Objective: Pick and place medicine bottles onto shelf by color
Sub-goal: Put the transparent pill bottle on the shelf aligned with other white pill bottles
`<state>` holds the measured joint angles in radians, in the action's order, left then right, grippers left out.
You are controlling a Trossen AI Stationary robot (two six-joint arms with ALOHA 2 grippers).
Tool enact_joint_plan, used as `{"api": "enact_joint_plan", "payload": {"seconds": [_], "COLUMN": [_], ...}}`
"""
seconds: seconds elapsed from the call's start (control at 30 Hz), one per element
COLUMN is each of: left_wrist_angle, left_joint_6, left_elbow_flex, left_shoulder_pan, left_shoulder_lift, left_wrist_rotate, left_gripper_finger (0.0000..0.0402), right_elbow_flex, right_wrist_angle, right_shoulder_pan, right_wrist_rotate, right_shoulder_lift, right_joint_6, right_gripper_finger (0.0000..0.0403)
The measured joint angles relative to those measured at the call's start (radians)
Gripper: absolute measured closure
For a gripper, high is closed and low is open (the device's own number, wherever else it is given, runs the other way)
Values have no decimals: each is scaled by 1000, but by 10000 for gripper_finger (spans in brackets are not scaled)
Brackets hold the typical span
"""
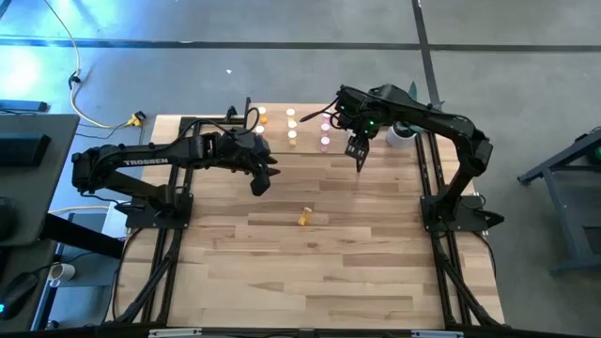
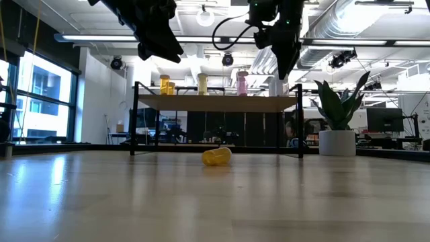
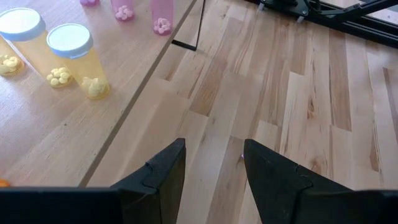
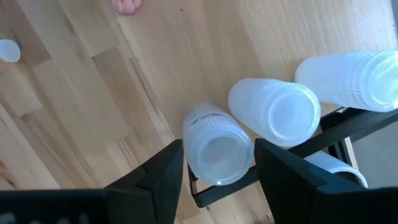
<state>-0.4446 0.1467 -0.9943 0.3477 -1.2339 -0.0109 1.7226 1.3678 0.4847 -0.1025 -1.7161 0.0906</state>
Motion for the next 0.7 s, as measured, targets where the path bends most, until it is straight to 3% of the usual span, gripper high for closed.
{"api": "enact_joint_plan", "payload": {"seconds": [0.7], "left_wrist_angle": [0], "left_joint_6": [1], "left_elbow_flex": [0], "left_shoulder_pan": [0], "left_shoulder_lift": [0], "left_wrist_rotate": [0], "left_gripper_finger": [249], "right_elbow_flex": [0], "right_wrist_angle": [-29], "right_shoulder_pan": [0], "right_wrist_rotate": [31], "right_shoulder_lift": [2], "right_joint_6": [-26], "right_gripper_finger": [215]}}
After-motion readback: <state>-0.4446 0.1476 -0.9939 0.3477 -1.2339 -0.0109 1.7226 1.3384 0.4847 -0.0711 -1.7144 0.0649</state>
